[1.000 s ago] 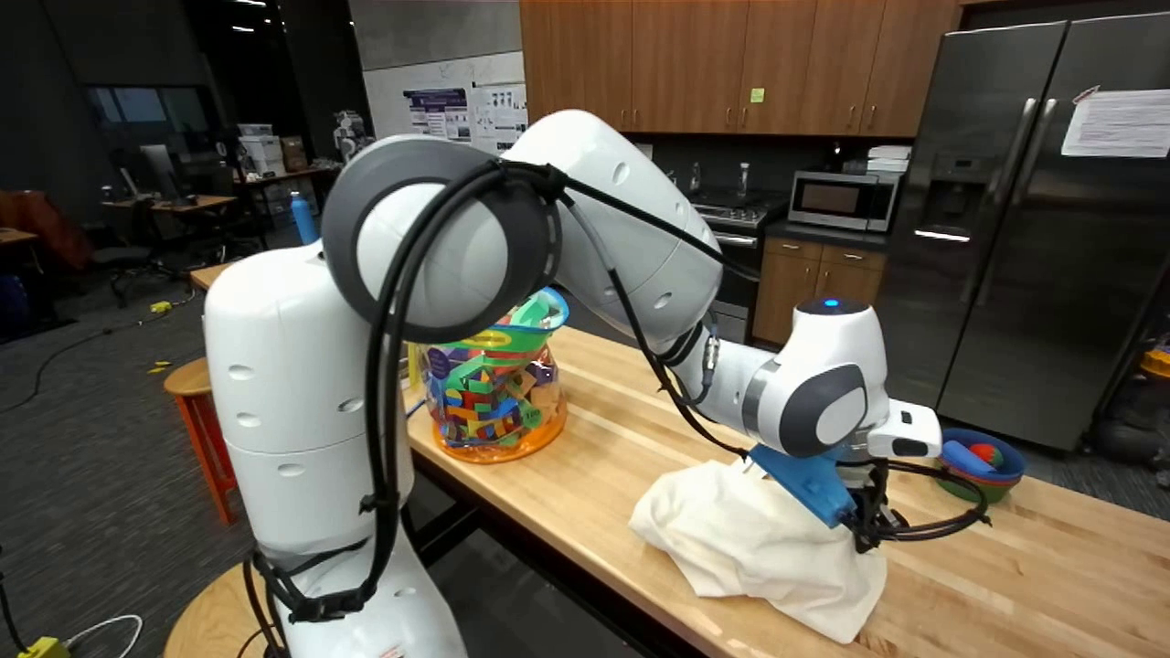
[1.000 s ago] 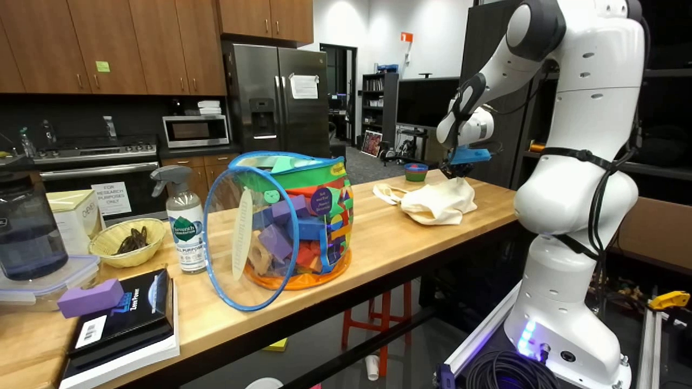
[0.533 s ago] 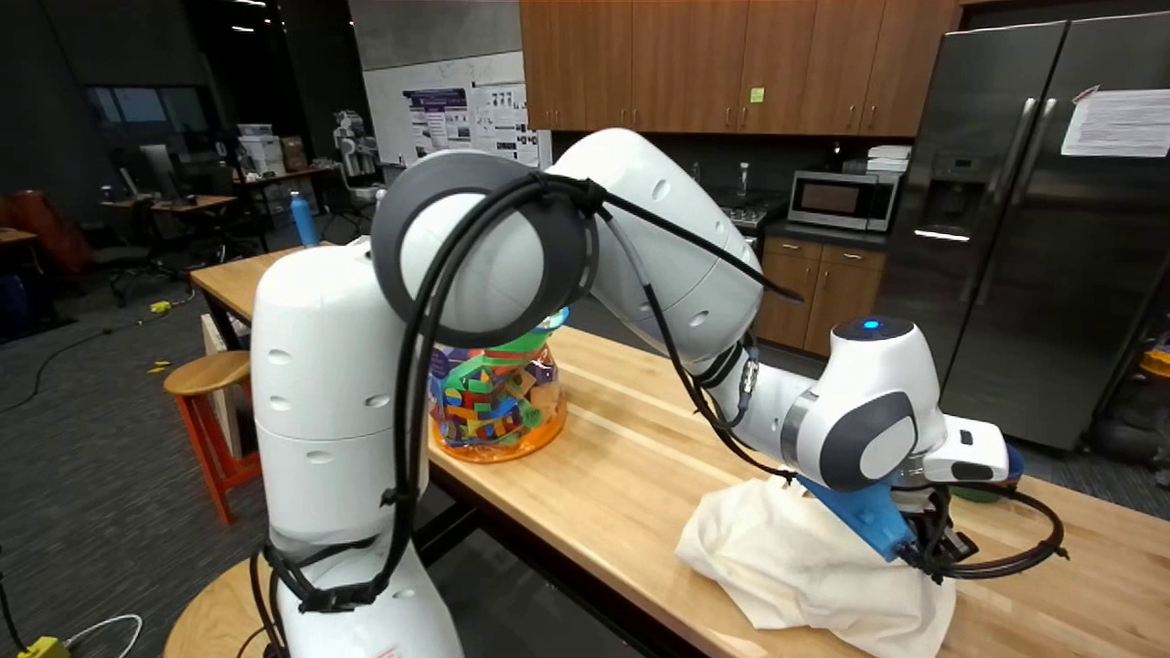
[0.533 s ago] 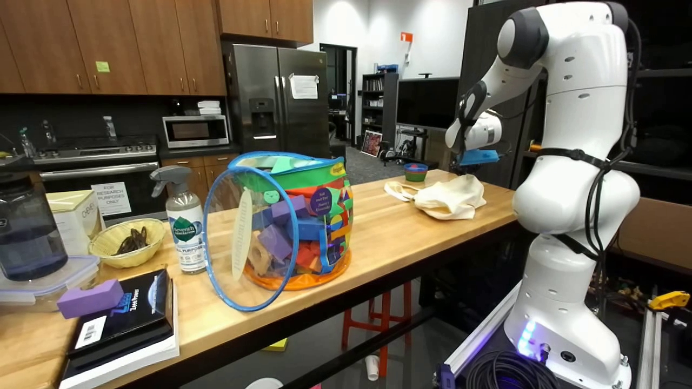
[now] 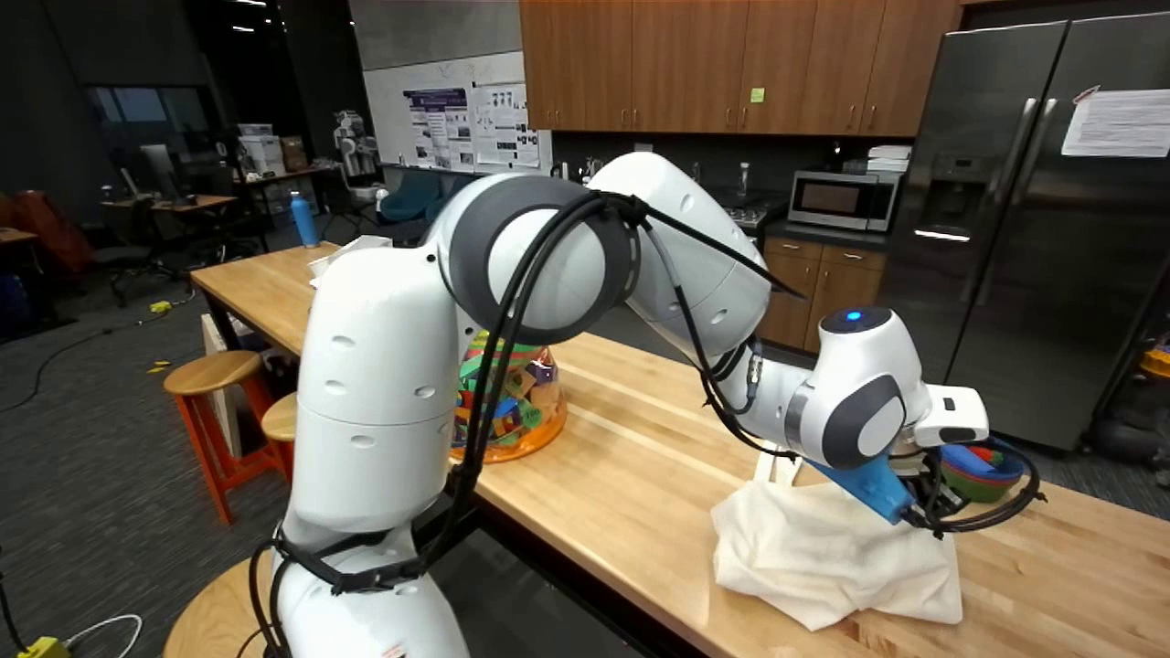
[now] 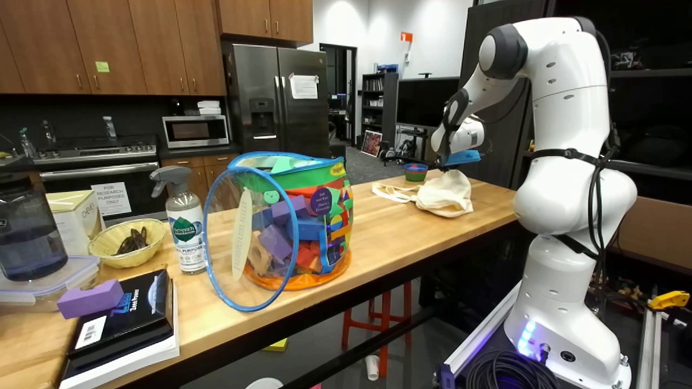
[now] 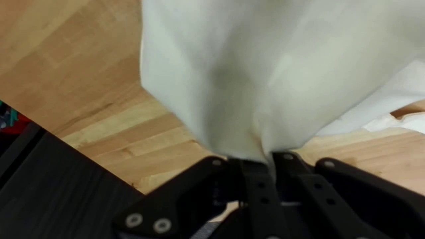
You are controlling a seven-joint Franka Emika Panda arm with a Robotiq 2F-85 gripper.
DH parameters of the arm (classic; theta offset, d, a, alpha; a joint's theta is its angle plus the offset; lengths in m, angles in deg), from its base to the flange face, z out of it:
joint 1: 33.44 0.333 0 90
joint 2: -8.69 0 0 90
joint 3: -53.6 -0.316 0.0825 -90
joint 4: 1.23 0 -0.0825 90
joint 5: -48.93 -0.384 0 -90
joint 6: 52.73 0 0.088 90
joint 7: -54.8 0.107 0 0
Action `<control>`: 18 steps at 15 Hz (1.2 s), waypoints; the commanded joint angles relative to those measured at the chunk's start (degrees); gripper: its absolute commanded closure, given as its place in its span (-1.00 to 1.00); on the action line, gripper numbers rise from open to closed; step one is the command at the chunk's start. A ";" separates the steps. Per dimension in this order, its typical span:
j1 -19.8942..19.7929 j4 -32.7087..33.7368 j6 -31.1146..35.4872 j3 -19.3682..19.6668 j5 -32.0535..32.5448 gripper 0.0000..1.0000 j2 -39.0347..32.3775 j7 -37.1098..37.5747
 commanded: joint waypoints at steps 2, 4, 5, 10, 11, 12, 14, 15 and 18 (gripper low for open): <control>0.44 6.27 0.68 -2.66 -4.33 0.98 -4.41 -4.40; 0.44 8.78 0.51 -3.92 -5.67 0.98 -5.88 -5.81; 0.26 10.03 0.62 -4.58 -6.32 0.98 -6.63 -6.47; -1.15 17.24 -0.40 -8.22 -9.44 0.98 -10.94 -10.70; -1.48 18.77 -0.65 -9.02 -9.99 0.98 -11.82 -11.61; -1.77 20.48 -0.94 -9.80 -10.45 0.98 -12.80 -12.48; -2.13 23.79 -1.53 -10.92 -11.00 0.98 -14.66 -13.73; -2.21 25.39 -1.86 -11.44 -11.16 0.98 -15.50 -14.29; -1.98 29.61 -2.75 -12.73 -11.13 0.98 -17.42 -15.42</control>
